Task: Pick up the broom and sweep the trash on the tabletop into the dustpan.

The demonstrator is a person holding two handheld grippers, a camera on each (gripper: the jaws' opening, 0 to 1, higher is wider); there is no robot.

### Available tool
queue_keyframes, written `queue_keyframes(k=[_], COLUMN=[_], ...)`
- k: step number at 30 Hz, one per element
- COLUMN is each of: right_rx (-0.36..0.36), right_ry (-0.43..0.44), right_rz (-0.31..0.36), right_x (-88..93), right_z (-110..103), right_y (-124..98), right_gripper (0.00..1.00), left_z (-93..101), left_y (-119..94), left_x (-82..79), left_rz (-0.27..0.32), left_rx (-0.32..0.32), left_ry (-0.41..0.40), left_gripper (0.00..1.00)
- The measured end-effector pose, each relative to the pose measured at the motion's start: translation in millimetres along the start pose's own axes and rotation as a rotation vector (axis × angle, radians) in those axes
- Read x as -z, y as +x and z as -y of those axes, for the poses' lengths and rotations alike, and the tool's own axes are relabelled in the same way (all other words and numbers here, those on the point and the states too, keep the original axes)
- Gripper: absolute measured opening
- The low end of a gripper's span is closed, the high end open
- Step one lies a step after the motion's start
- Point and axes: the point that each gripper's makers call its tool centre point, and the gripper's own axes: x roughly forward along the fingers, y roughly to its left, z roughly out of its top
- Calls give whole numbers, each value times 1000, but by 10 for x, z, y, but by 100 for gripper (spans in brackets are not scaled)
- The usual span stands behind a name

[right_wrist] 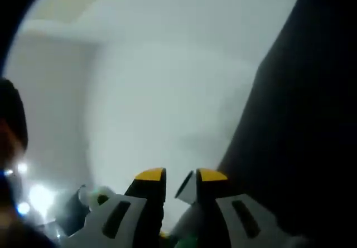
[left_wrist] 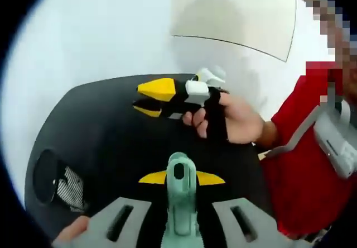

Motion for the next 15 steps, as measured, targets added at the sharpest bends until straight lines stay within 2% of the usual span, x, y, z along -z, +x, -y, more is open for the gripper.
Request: queue_keyframes(k=[6,11,15], right_rx=[-1,0,0], right_ry=[1,0,0], right_rz=[0,1,1], right_x=[2,4,3], right_z=[-6,-4,-6], right_y=[-2,-2,-4], right_gripper=[24,24,24], left_z=[0,-32,-23], left_y=[74,101,108], left_x=[2,0,-2], left_rz=[8,26,33], left_rx=[18,32,37], left_ry=[37,11,23], left_gripper=[15,15,15])
